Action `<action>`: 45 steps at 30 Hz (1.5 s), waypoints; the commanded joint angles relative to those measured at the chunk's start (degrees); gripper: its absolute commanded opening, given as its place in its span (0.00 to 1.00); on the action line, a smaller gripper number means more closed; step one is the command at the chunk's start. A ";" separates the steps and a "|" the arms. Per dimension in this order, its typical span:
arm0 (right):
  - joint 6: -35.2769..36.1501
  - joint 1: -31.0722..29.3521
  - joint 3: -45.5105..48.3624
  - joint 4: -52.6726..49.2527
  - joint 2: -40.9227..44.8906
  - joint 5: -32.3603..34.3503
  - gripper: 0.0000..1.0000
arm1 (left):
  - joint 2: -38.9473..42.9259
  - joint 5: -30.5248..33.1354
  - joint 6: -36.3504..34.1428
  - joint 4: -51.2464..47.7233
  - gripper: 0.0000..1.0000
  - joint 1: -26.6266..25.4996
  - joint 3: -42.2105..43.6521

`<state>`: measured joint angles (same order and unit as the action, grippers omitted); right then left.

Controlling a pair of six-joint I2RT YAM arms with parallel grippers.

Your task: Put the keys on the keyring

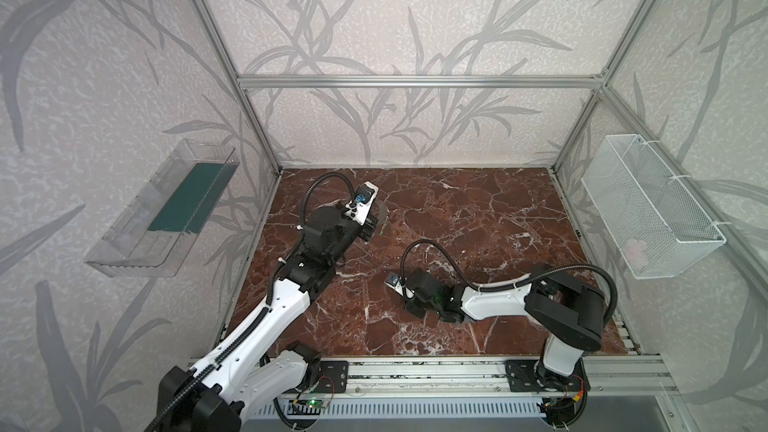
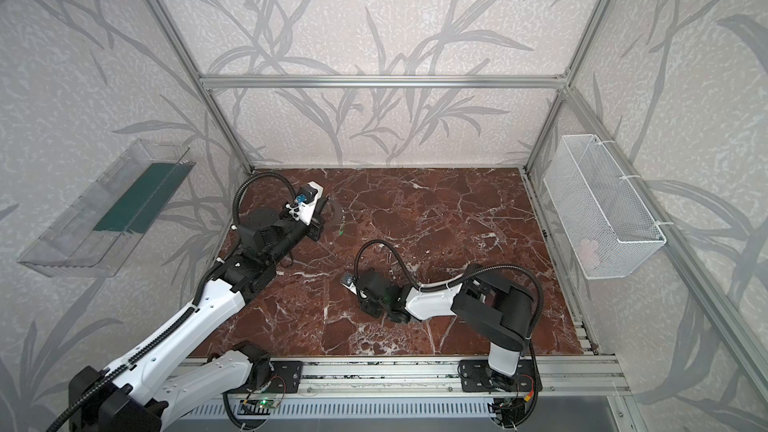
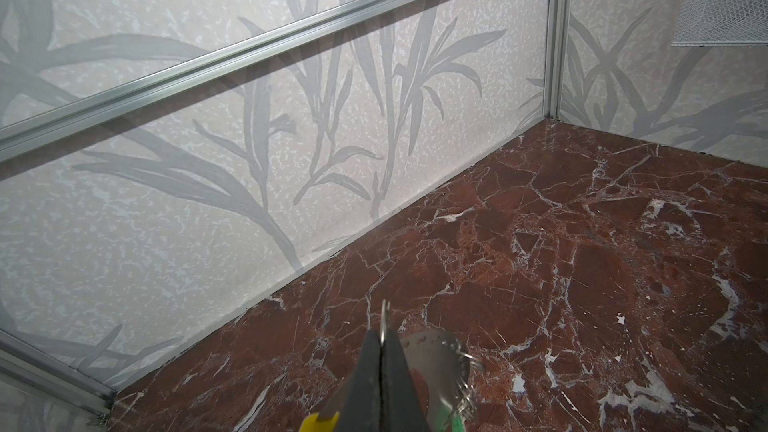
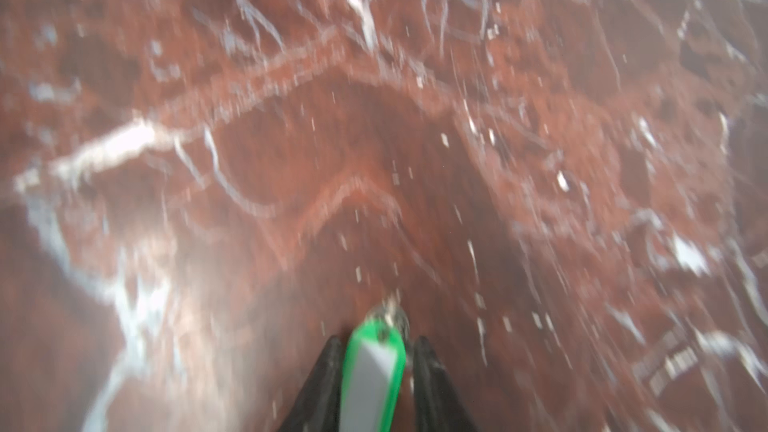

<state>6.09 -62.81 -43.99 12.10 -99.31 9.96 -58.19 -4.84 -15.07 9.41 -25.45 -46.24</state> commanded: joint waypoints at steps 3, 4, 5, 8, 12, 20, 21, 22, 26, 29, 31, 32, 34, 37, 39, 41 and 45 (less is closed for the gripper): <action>-1.10 3.18 4.77 -7.26 10.17 2.63 0.42 | -2.08 -2.00 1.27 4.08 0.00 -1.39 -0.48; -1.69 3.66 6.08 -6.77 12.14 1.77 0.44 | -2.52 -2.08 1.27 4.50 0.00 -1.73 -0.65; -2.27 6.02 7.03 -6.26 13.62 0.96 0.44 | -2.94 -2.02 1.23 4.79 0.00 -2.06 -0.77; -2.61 7.78 8.39 -5.90 16.53 -1.17 0.45 | -4.07 -1.83 1.18 5.87 0.00 -2.73 -1.05; -1.88 7.70 7.59 -5.48 16.45 -10.35 0.45 | -4.57 -1.47 1.14 6.59 0.00 -3.11 -1.22; -3.78 6.12 2.53 -3.03 5.42 -16.05 0.39 | -3.42 -1.47 1.17 5.89 0.00 -3.19 -0.70; -3.87 6.04 2.28 -2.05 4.44 -16.41 0.39 | -3.18 -1.61 1.18 5.64 0.00 -3.24 -0.53; -4.02 5.83 2.22 -0.93 3.69 -16.66 0.38 | -2.92 -1.74 1.18 5.30 0.00 -3.21 -0.52; -3.99 5.33 1.69 0.43 1.84 -17.84 0.39 | -1.70 -1.83 0.84 4.18 0.00 -3.28 -0.17; -4.95 5.13 1.96 0.90 1.84 -16.37 0.42 | -1.11 -1.84 0.43 3.28 0.00 -3.35 -0.08; -5.01 5.11 1.75 0.74 1.84 -15.64 0.42 | -0.87 -1.98 0.31 3.13 0.00 -3.37 0.18; -4.81 5.05 1.42 0.55 -0.03 -15.27 0.41 | -0.87 -2.01 0.22 3.11 0.00 -3.34 0.27; -3.94 4.97 0.16 -1.17 -1.42 -14.43 0.37 | -0.90 -2.10 0.09 3.07 0.00 -3.34 0.36; -3.11 4.88 -0.57 -3.85 -1.69 -13.54 0.29 | -0.82 -2.12 0.04 3.07 0.00 -3.36 0.49; -3.23 4.89 -0.19 -5.23 -0.82 -12.56 0.23 | -0.70 -2.02 0.04 2.98 0.00 -3.31 0.62; -3.24 4.89 0.12 -7.19 0.42 -11.80 0.20 | -0.63 -1.87 -0.05 3.07 0.00 -3.37 0.88; -4.98 4.88 0.69 -13.34 4.38 -9.88 0.18 | -1.03 -1.74 -0.14 3.81 0.00 -3.37 0.97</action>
<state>2.33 -57.63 -44.10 6.57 -97.71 -2.26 -60.12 -6.13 -14.98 11.60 -28.67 -45.69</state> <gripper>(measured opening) 0.187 0.048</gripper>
